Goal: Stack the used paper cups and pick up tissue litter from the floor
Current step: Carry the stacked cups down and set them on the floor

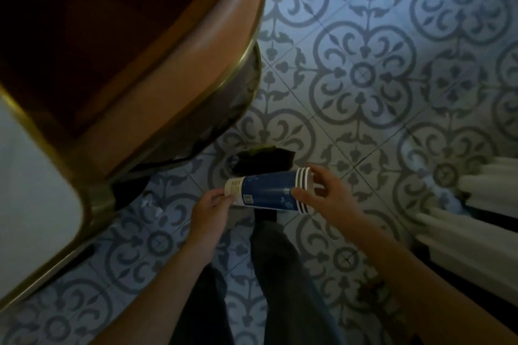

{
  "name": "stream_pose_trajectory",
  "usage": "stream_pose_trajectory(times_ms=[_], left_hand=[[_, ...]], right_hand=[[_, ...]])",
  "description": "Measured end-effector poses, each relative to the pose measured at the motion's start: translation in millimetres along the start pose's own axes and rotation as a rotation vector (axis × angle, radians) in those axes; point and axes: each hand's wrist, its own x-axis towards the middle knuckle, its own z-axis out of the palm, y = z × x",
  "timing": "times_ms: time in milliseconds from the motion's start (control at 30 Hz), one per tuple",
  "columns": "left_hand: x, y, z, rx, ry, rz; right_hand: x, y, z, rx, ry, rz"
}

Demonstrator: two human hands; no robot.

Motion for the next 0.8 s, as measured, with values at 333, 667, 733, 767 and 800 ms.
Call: stream_pose_trajectory(times_ms=[333,667,733,767,800], left_hand=[[156,-26,54,0.196,-0.020,0.038],[228,-46,74,0.370,-0.036,0.076],[234,-46,75,0.381,-0.029,0.058],[236,-46,76,0.394,-0.026,0.058],[239,-47,76,0.401,-0.025,0.063]], right_hand=[[139,75,45,-0.003,-0.012,0.049],[204,107,78,0.085,0.062,0.101],[211,106,84,0.049,0.074,0.103],[215,105,88,0.033,0.075,0.111],[217,104,92,0.026,0.068,0.116]])
